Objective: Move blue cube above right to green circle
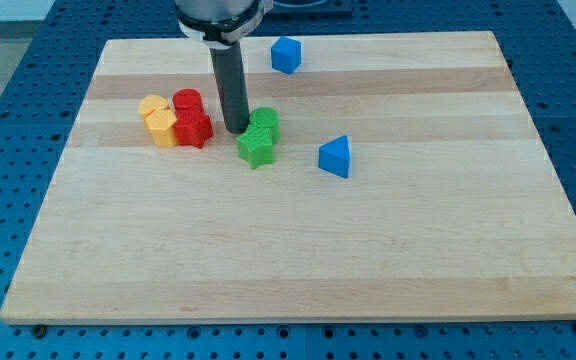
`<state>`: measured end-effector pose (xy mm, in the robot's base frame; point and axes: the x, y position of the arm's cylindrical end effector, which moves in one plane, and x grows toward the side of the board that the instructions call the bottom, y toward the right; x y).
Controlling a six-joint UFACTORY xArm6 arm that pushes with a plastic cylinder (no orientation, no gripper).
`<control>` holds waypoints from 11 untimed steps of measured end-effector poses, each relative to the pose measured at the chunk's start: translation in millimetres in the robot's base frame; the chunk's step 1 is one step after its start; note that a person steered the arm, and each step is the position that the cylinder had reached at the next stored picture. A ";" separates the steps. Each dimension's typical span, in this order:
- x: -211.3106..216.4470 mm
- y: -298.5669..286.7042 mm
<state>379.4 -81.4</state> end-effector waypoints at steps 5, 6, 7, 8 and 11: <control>-182.4 -1.7; -182.7 17.8; -180.4 48.3; -171.8 58.7; -110.6 58.7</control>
